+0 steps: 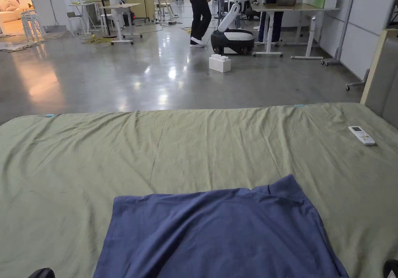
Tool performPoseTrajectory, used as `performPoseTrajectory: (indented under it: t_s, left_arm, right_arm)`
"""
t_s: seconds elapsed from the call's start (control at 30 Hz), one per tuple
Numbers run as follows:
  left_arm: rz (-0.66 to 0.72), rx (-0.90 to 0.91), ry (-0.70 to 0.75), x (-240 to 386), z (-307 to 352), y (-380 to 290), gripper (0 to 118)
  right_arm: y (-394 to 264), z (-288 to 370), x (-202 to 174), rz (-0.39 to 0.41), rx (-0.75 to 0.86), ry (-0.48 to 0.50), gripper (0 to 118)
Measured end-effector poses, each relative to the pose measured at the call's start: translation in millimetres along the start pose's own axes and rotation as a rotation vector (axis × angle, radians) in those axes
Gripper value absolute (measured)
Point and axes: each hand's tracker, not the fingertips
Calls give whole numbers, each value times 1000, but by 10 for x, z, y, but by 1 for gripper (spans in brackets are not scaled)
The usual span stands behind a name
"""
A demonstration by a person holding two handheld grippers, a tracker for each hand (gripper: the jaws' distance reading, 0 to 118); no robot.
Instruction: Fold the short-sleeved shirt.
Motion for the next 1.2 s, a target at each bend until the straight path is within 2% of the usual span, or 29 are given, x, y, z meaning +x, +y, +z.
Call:
performPoseTrajectory:
  t_s: [0.23, 0.37, 0.43, 0.47, 0.5, 0.53, 0.57, 0.7, 0.77, 1.0, 1.03, 1.07, 1.1, 1.13, 1.2]
  left_arm:
    - [-12, -57, 25, -137, -120, -112, 0]
    - [53, -175, -3, -370, -296, -391, 1]
    - [59, -187, -3, -482, -351, -615, 18]
    - [63, -230, -11, -541, -403, -732, 31]
    - [75, -277, -36, -599, -465, -857, 51]
    - [84, -325, -64, -670, -547, -1025, 60]
    - [101, -374, -76, -717, -613, -1157, 63]
    - [107, -537, -38, -864, -928, -1647, 63]
    - [132, -611, -81, -893, -1050, -1770, 63]
    - [99, -700, -145, -787, -1241, -1956, 63]
    - [92, -703, -154, -771, -1235, -1961, 61]
    - [71, -717, -162, -752, -1248, -1964, 52]
    - [58, -731, -160, -722, -1275, -1978, 36]
    - [46, -753, -170, -701, -1310, -1999, 25]
    - [22, -793, -202, -644, -1365, -2047, 21]
  right_arm:
    - [-81, -107, -10, -49, -48, 36, 0]
    - [-191, -175, -18, -77, -95, 65, 0]
    - [-244, -191, -34, -75, -120, 67, 0]
    - [-272, -196, -46, -71, -136, 67, 0]
    - [-298, -204, -52, -68, -150, 68, 0]
    - [-324, -216, -56, -68, -165, 71, 0]
    - [-351, -229, -61, -68, -178, 73, 0]
    - [-416, -265, -77, -61, -220, 66, 0]
    - [-421, -277, -72, -61, -239, 65, 0]
    - [-437, -288, -45, -58, -274, 39, 0]
    - [-432, -285, -35, -62, -279, 36, 0]
    - [-440, -283, -22, -67, -283, 31, 0]
    - [-453, -281, -3, -73, -287, 28, 0]
    - [-467, -279, 15, -80, -292, 24, 0]
    - [-506, -275, 51, -96, -302, 15, 0]
